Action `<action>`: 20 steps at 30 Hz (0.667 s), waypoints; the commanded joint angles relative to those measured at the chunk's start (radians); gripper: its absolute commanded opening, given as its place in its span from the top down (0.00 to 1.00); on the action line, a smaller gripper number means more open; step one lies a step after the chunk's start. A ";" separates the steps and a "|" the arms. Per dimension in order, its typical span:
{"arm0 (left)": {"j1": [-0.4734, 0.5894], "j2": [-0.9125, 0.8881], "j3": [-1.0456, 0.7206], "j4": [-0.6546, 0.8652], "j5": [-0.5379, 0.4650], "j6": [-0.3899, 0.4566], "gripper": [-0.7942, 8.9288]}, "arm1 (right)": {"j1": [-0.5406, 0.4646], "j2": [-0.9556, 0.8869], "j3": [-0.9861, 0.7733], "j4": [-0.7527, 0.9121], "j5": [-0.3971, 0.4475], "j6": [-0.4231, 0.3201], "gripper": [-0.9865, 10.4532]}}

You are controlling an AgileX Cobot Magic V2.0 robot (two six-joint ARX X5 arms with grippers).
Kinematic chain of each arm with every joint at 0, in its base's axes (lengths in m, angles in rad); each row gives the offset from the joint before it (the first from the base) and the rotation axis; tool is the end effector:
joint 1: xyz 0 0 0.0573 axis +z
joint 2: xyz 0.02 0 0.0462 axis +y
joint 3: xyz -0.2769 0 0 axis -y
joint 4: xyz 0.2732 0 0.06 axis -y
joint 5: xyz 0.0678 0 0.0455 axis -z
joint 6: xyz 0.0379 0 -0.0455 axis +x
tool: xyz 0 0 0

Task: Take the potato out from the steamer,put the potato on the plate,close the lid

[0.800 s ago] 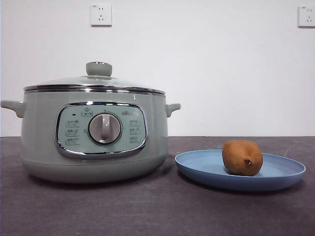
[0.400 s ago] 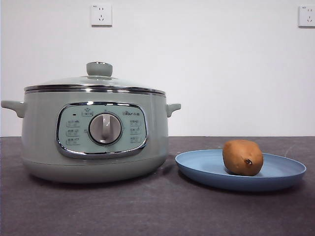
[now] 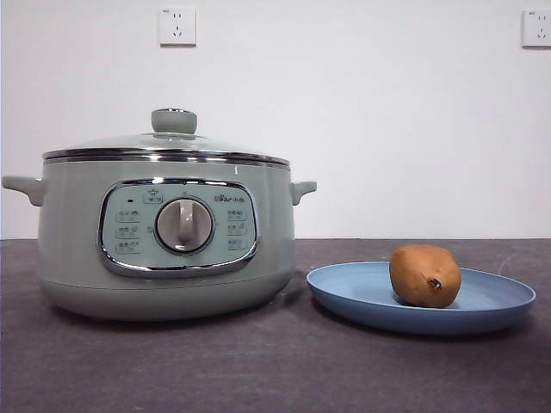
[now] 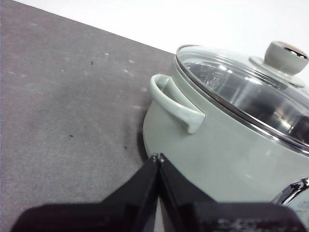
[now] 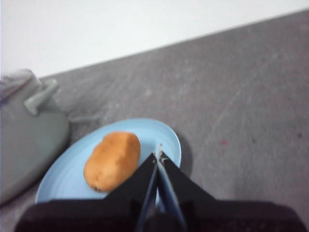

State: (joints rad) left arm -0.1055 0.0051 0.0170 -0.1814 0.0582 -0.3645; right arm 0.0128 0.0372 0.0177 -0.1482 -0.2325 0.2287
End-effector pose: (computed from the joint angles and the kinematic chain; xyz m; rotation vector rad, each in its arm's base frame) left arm 0.1188 -0.0148 0.1503 -0.3588 0.1975 -0.1306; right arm 0.1207 0.0103 0.1510 0.2455 0.1944 0.2246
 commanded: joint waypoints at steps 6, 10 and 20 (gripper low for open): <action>0.003 -0.002 -0.013 0.001 -0.005 -0.002 0.92 | 0.003 -0.036 -0.011 -0.020 0.002 0.007 0.91; 0.003 -0.002 -0.013 0.001 -0.005 -0.002 0.92 | 0.003 -0.029 -0.011 -0.018 0.003 0.006 0.91; 0.003 -0.002 -0.013 0.001 -0.005 -0.002 0.92 | 0.003 -0.022 -0.011 -0.018 0.003 0.006 0.91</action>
State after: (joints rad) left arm -0.1055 0.0048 0.0170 -0.1814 0.0578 -0.3649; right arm 0.0135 0.0135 0.0185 -0.1577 -0.2283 0.2291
